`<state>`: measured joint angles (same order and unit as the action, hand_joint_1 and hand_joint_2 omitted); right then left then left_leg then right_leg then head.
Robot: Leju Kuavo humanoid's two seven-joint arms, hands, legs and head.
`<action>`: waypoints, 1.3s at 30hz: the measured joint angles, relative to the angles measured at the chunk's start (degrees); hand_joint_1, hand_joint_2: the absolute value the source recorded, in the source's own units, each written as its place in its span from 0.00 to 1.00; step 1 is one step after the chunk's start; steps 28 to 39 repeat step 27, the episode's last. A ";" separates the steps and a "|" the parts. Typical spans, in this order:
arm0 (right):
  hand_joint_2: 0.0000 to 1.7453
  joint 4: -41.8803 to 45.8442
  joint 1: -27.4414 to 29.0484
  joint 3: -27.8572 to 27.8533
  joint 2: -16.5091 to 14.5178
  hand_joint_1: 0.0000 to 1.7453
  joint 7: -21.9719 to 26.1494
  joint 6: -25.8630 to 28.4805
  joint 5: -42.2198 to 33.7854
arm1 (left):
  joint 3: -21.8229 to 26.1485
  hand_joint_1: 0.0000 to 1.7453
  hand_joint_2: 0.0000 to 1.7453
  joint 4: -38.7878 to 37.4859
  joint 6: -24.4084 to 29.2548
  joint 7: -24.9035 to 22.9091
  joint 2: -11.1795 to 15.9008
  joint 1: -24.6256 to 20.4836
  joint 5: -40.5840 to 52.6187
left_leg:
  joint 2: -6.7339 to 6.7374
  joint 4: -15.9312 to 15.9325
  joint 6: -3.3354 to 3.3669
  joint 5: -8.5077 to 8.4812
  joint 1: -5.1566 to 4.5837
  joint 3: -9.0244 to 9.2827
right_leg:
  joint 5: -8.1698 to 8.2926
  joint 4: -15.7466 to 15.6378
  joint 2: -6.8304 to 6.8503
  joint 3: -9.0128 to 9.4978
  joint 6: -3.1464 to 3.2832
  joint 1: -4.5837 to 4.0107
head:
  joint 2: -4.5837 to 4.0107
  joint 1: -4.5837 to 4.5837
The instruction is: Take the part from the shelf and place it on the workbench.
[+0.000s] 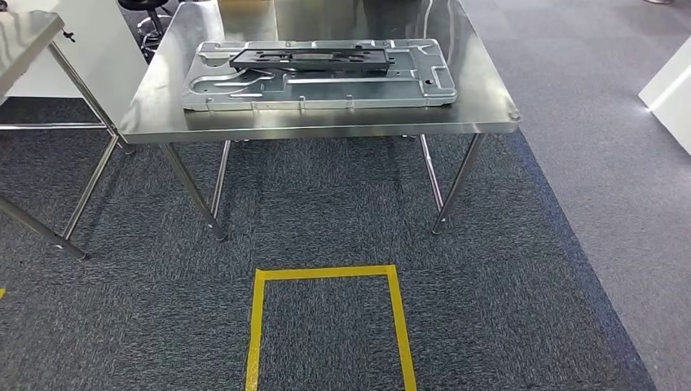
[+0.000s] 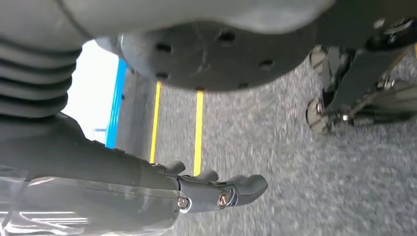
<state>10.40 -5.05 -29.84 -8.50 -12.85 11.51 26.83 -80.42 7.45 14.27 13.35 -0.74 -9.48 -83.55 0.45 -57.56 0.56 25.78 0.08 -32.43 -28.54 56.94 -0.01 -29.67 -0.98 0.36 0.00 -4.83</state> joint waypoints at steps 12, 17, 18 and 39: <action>1.00 0.07 -0.34 6.41 -0.07 0.00 -0.87 0.29 7.70 | -0.76 0.00 0.00 0.00 0.07 -0.47 -0.02 0.15 -0.05 | -0.12 -3.80 -1.67 4.76 0.78 2.15 | 2.77 0.60 0.13 -3.37 1.35 -0.01 | 0.00 0.00; 1.00 0.26 -0.79 7.04 0.28 0.00 -0.87 0.29 7.94 | -0.94 0.00 0.00 0.00 0.04 -0.47 -0.07 0.24 -0.03 | -0.07 0.31 0.17 3.32 0.74 3.50 | 3.15 1.10 0.02 -4.05 -0.33 -0.34 | 0.00 0.01; 1.00 0.28 -0.83 7.09 0.34 0.00 -0.87 0.28 7.93 | -0.96 0.00 0.00 0.00 0.02 -0.46 -0.09 0.15 -0.03 | 0.01 0.46 0.67 2.93 0.87 3.30 | 2.11 2.13 -0.04 -4.47 -0.58 -0.31 | 0.00 0.01; 1.00 0.44 -0.88 7.30 0.50 0.00 -0.90 -0.08 7.96 | -1.04 0.00 0.00 0.00 -0.09 -0.47 -0.23 -0.03 -0.01 | 0.18 0.16 1.14 1.04 0.68 1.00 | -1.94 6.50 -0.02 -1.24 -0.96 -0.01 | 0.00 0.01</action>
